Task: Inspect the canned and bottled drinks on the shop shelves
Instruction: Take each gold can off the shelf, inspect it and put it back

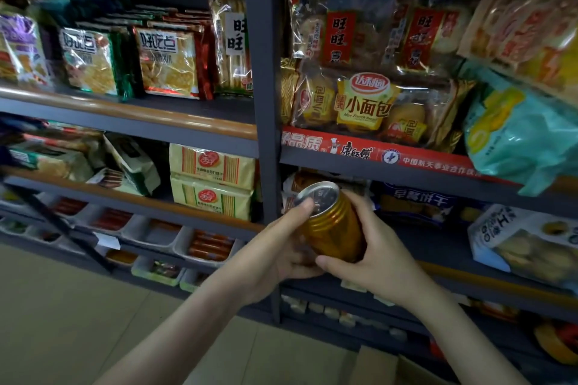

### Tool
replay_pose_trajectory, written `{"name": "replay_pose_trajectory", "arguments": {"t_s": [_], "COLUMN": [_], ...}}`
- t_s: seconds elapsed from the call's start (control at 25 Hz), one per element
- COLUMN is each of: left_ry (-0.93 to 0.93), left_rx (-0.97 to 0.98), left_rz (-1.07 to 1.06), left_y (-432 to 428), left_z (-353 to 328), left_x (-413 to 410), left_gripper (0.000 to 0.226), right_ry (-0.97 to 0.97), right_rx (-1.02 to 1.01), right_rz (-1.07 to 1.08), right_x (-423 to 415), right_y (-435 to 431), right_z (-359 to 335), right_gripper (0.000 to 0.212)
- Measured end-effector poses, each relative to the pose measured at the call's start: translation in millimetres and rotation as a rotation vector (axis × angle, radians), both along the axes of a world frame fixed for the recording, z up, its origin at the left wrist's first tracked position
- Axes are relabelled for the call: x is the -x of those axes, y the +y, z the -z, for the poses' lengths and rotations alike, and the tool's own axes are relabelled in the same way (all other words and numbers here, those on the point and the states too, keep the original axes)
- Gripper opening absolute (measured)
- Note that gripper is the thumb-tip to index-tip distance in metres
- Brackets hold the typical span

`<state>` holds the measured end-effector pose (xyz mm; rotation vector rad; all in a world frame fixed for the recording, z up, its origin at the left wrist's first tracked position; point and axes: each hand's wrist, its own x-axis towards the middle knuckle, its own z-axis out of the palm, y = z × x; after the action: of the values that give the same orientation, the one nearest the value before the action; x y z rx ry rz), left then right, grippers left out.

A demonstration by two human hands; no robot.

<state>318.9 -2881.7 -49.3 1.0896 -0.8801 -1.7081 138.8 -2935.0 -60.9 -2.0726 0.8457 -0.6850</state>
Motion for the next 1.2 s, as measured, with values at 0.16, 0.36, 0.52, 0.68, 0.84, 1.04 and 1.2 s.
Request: {"name": "replay_pose_trajectory", "arguments": {"t_s": [0.16,0.36,0.52,0.68,0.84,1.04,1.2], "left_ry": [-0.475,0.002,0.395,0.128,-0.331,-0.625,0.059], "left_rx": [0.154,-0.062,-0.238,-0.294,0.112,0.347,0.023], "left_rz": [-0.145,-0.364,-0.286,-0.134,-0.367,-0.311,-0.295], "left_y": [3,2,2,-7,-8,5,-5], "left_z": [-3,13,10,11,9,-3,-9], "left_x": [-7,3,7,12,5,20,22], "left_gripper": [0.079,0.051,0.063,0.066,0.039,0.056,0.056], "right_ry": [0.120,-0.022,-0.188,-0.234,-0.176,-0.152,-0.205], "right_rx": [0.113,-0.067,-0.146,-0.060,-0.041,0.050,-0.066], "right_rz": [-0.040,-0.093,-0.127,0.004,0.068,0.061,0.007], "right_x": [-5,-6,-9,-13,-3,-7,7], "right_y": [1,-6,-7,-2,-7,-4,-7], "right_z": [0,-3,4,6,7,-1,-5], "right_gripper": [0.088,0.103,0.092,0.073,0.077,0.064,0.088]}}
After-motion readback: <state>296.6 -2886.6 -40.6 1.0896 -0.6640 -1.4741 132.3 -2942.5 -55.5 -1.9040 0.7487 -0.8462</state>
